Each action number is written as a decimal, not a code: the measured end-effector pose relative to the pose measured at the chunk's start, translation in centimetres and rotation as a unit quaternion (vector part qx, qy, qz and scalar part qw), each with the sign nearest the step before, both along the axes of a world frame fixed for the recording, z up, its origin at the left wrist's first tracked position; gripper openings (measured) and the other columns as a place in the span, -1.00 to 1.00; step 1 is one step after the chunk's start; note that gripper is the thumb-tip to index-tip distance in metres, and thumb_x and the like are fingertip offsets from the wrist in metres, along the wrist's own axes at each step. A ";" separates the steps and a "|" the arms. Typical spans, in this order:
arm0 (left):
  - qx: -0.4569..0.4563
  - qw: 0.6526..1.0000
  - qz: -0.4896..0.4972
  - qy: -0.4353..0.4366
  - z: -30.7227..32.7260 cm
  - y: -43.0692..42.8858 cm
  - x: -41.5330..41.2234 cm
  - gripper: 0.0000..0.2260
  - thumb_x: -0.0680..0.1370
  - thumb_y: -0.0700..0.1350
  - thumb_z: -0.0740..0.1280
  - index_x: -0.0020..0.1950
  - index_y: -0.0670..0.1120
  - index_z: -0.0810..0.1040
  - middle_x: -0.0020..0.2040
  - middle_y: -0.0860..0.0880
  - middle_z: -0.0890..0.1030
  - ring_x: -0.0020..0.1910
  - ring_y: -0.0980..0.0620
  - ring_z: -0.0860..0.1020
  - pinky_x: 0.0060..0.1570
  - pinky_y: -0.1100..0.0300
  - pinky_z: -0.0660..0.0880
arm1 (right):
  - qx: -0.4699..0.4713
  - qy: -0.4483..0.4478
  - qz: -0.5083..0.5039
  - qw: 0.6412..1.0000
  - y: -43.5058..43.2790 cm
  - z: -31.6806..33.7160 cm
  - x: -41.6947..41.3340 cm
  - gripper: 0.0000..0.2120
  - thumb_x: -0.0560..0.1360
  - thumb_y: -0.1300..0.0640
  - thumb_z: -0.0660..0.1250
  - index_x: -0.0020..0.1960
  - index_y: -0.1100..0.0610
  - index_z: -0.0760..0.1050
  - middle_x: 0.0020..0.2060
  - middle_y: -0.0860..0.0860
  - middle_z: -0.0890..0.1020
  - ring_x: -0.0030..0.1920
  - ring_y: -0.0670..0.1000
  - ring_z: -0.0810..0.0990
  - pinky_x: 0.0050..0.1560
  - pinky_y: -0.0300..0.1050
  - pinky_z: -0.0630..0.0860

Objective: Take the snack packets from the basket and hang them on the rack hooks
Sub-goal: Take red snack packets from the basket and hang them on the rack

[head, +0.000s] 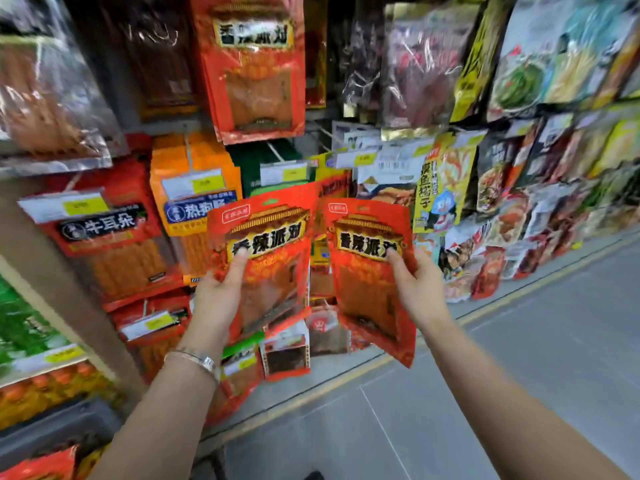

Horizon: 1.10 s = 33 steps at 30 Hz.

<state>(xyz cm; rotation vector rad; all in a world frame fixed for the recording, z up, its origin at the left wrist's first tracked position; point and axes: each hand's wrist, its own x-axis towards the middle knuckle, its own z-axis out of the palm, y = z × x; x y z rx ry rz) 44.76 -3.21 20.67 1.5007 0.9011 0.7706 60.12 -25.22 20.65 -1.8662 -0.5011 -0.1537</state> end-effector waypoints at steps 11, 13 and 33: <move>0.133 0.983 0.064 -0.111 9.6 10.6 6.6 -0.90 0.49 0.10 0.39 -0.19 0.13 0.61 -0.21 0.20 0.63 -0.16 0.15 0.60 -0.08 0.14 0.50 | 0.109 -0.044 0.070 0.991 10.2 11.6 12.2 -0.71 0.53 -0.17 0.23 -0.20 0.00 0.56 -0.32 -0.14 0.62 -0.28 -0.29 0.53 -0.20 -0.33 0.44; 0.145 0.977 0.078 -0.132 10.9 11.9 7.0 -0.94 0.50 0.04 0.38 -0.16 0.11 0.61 -0.21 0.17 0.64 -0.20 0.19 0.58 -0.15 0.18 0.49 | 0.108 -0.052 0.087 0.989 11.6 13.4 13.6 -0.65 0.53 -0.16 0.23 -0.18 0.10 0.55 -0.29 0.01 0.64 -0.26 -0.14 0.54 -0.17 -0.13 0.46; 0.074 0.963 0.098 -0.240 17.9 13.5 9.5 -0.85 0.53 -0.04 0.34 -0.18 0.00 0.68 -0.24 0.03 0.70 -0.30 0.10 0.66 -0.42 0.30 0.52 | 0.280 0.006 0.265 0.923 25.5 25.2 17.8 -0.88 0.50 -0.01 0.33 -0.17 -0.01 0.54 -0.26 -0.13 0.58 -0.19 -0.11 0.54 -0.13 -0.16 0.47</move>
